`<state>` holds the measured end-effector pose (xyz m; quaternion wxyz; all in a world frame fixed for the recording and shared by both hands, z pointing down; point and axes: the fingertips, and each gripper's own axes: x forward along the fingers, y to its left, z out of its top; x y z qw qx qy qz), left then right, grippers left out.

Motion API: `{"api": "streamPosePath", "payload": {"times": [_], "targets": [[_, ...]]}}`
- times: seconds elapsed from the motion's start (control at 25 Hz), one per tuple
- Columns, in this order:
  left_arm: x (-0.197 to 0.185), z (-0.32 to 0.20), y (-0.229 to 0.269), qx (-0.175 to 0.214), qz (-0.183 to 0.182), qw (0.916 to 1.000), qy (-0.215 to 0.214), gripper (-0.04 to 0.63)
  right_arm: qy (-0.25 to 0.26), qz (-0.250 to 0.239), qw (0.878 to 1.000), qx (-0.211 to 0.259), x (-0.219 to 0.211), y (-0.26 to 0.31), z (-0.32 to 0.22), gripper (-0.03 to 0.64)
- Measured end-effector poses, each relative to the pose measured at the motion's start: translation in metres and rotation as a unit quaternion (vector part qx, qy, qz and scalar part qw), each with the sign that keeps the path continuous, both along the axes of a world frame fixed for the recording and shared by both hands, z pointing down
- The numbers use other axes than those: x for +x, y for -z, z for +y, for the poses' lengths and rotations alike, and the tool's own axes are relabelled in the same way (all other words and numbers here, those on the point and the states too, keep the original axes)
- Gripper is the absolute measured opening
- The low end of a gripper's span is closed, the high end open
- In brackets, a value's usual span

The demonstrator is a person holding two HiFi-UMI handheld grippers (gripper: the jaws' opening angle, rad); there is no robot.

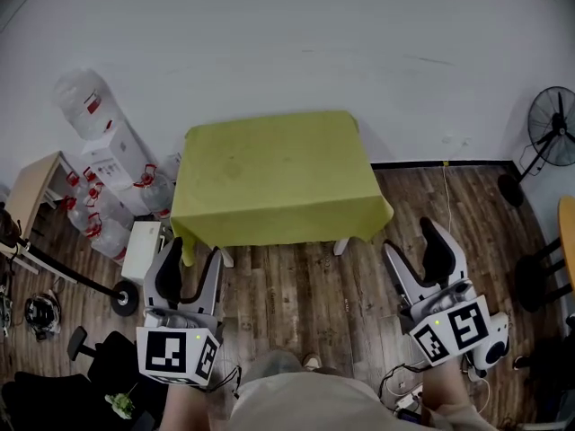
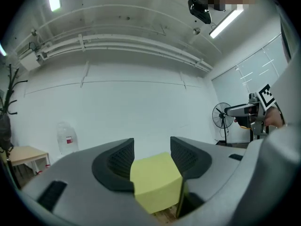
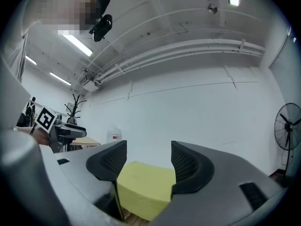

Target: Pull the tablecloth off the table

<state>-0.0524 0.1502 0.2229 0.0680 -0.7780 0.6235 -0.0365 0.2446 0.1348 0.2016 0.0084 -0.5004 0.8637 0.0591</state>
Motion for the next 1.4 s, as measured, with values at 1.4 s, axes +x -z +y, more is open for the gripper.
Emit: {"api": "streamPosePath", "payload": {"times": [1.4], "targets": [[-0.177, -0.428, -0.147, -0.177, 0.011, 0.9842, 0.006, 0.276, -0.063, 0.030, 0.991, -0.114, -0.101, -0.104, -0.429, 0.304]]}}
